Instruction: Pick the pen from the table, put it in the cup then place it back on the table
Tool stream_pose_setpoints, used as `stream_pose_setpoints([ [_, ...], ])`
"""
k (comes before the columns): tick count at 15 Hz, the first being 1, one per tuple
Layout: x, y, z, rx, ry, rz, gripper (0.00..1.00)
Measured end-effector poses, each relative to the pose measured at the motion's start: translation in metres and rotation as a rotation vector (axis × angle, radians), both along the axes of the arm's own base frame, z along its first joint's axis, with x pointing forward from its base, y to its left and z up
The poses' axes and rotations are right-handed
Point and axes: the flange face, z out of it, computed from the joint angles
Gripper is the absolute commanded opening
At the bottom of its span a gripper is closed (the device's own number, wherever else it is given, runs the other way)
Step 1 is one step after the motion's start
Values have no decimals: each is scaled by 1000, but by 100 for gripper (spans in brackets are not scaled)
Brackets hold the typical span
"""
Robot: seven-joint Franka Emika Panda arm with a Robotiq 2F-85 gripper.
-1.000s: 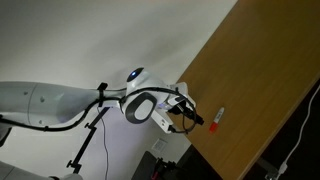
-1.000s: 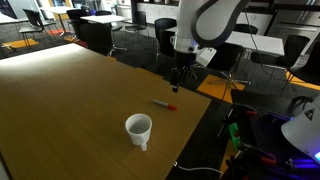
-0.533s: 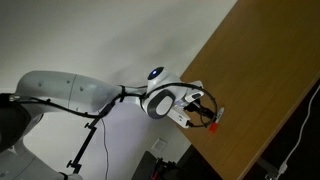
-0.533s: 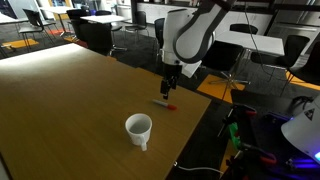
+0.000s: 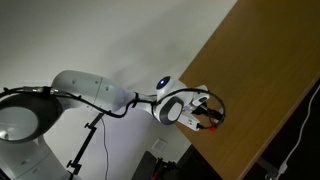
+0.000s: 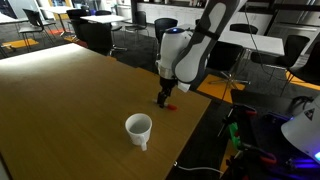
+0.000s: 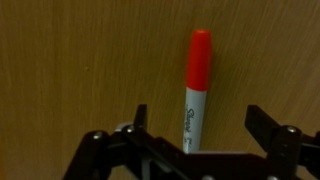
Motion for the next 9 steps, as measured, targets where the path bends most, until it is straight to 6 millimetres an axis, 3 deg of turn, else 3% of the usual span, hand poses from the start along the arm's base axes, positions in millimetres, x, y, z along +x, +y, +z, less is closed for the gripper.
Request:
stream_pose_setpoints([
  [1, 0, 1, -4, -2, -1, 3, 72],
  [9, 4, 0, -12, -9, -14, 6, 12],
])
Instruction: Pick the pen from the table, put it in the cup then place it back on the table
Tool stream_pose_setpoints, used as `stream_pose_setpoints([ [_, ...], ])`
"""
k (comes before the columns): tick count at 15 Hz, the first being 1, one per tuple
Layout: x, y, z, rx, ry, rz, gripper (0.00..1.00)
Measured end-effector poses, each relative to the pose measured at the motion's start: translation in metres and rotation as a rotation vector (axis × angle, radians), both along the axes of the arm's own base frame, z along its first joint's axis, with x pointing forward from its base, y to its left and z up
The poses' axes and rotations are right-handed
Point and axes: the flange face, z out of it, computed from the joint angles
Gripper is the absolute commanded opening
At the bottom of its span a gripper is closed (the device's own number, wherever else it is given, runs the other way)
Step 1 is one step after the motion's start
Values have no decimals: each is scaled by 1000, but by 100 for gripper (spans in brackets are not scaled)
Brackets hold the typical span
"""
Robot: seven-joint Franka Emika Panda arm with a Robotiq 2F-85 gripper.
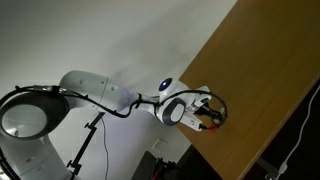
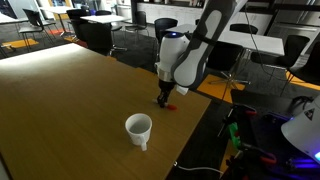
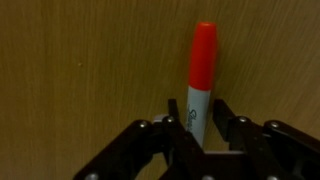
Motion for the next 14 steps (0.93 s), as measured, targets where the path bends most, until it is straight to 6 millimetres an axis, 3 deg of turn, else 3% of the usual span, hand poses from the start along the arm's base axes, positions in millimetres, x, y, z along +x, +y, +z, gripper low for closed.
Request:
stream_pose_setpoints([
  [1, 0, 0, 0, 0, -1, 0, 3],
  [2, 0, 0, 0, 0, -1, -1, 0],
  [4, 1, -1, 1, 0, -2, -1, 5],
  [9, -1, -4, 4, 18, 22, -29, 5],
  [14, 1, -19, 47, 27, 57, -85, 5],
])
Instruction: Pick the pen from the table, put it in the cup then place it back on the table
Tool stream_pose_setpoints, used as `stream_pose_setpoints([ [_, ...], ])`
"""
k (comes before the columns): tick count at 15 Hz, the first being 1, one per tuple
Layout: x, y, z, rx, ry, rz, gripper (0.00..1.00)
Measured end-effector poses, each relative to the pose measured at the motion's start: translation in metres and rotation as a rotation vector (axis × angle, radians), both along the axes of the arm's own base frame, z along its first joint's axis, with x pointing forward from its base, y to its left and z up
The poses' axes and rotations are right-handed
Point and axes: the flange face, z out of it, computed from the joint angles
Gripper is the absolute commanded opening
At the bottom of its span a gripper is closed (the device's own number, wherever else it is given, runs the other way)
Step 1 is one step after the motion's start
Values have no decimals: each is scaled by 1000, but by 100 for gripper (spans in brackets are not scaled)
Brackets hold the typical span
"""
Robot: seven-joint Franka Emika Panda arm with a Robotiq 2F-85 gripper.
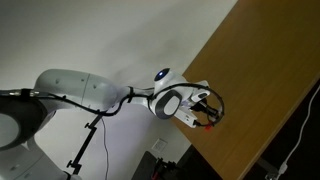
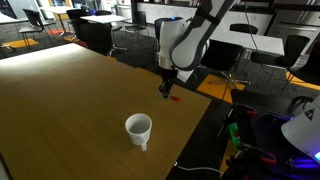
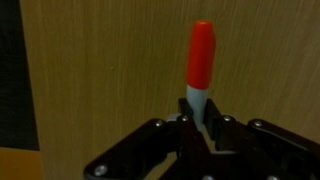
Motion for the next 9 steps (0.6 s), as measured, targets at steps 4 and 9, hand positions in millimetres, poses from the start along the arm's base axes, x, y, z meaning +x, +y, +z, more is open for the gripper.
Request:
stream_pose_setpoints([
  [4, 3, -3, 48, 11, 0, -25, 5],
  [9, 8, 4, 100, 29, 5, -21, 5],
])
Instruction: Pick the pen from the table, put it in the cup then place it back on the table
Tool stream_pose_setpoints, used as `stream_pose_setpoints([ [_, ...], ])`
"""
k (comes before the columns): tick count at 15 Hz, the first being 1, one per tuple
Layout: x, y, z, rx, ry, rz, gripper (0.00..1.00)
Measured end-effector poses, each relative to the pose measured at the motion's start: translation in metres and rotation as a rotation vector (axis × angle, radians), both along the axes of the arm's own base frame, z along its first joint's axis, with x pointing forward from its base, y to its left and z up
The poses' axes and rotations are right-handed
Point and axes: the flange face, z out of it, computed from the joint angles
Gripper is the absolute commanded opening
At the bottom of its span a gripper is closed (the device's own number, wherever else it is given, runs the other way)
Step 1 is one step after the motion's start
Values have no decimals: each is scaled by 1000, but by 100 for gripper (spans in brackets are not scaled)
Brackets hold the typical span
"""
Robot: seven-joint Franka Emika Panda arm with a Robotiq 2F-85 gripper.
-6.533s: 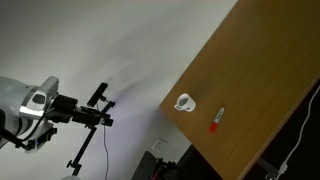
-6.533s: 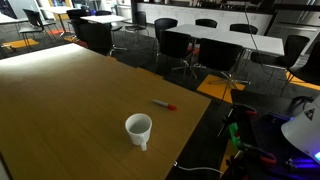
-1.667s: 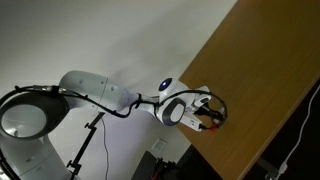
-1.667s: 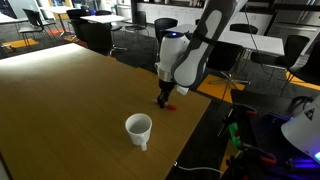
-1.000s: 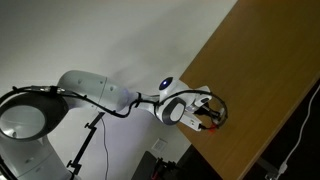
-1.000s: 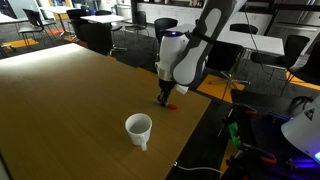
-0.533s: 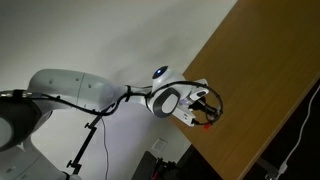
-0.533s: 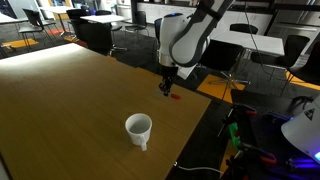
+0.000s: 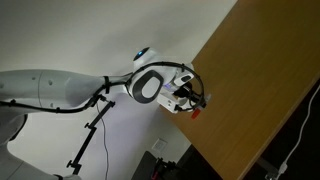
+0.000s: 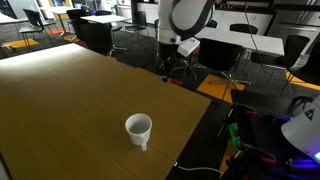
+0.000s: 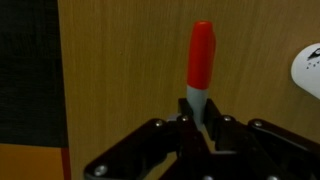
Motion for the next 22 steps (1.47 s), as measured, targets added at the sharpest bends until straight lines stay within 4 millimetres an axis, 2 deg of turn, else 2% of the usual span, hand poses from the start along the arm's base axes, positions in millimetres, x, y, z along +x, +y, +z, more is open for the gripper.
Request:
stream_pose_setpoints([
  [3, 8, 12, 28, 9, -2, -4, 5],
  [4, 11, 18, 36, 11, -7, -4, 19],
  [5, 12, 21, 40, 11, -13, 0, 19],
  [7, 11, 21, 37, 12, -7, 0, 19],
  [8, 11, 19, 35, 12, -3, -2, 5],
  [12, 12, 21, 31, 22, -4, 6, 5],
  [18, 28, 47, 42, 92, -140, 154, 5],
  [22, 33, 58, 47, 189, -212, 282, 5],
])
